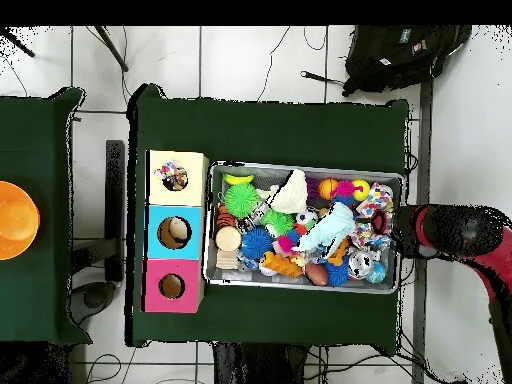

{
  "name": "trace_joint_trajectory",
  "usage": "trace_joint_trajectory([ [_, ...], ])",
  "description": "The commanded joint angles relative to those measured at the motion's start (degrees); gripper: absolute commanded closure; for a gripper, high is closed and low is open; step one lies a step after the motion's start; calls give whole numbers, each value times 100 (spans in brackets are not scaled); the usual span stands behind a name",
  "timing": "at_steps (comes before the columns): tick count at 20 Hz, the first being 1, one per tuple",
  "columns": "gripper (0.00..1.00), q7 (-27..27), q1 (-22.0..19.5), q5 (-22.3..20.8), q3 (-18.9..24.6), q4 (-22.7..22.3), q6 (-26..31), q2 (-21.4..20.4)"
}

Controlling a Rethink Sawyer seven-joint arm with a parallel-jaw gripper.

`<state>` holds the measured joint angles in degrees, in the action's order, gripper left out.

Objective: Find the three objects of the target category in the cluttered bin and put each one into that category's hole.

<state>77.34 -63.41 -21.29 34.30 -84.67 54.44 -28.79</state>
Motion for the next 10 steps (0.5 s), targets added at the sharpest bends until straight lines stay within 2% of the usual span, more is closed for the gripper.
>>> trace_joint_trajectory([
  [1,0,-1006,-23,-58,294,-16,454,-149],
  [10,0,-1113,115,-165,275,418,356,276],
])
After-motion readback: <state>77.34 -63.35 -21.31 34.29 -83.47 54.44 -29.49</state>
